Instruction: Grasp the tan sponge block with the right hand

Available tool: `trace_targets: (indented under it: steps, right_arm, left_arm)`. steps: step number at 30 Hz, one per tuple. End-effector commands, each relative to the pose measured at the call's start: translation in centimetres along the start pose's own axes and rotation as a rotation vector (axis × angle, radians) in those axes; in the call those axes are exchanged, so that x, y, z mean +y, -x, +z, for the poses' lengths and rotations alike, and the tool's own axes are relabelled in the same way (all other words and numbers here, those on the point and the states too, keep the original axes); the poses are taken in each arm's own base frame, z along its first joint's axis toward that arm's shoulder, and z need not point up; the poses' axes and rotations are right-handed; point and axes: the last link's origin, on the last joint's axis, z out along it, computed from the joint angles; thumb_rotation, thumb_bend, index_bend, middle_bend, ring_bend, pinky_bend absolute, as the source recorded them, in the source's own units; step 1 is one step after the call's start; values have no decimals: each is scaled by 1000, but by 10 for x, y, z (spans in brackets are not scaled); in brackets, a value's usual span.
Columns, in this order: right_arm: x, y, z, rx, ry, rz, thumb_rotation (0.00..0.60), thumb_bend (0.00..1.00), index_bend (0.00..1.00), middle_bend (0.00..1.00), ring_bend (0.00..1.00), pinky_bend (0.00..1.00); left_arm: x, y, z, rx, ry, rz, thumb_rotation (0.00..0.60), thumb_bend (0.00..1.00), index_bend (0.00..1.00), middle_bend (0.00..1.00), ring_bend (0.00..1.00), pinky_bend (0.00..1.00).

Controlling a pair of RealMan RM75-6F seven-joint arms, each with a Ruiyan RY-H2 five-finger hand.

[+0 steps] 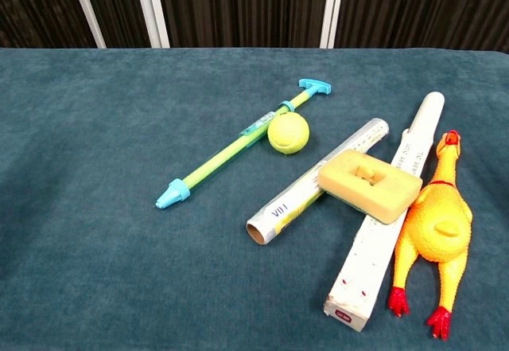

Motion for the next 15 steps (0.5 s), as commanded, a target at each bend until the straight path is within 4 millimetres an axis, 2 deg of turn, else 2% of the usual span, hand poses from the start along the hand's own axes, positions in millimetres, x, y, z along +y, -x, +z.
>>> trace_targets:
  steps: [1,15]
  right_arm:
    - [0,-1,0,2,2,0,600,126,0,0,2,153]
    - [-2,2,0,-13,-3,1,600,126,0,0,2,153]
  left_arm:
    - [0,0,0,-1,0,-2,600,526,227,0,0,0]
    - [-1,0,0,0,-1,-9,600,527,227,0,0,0]
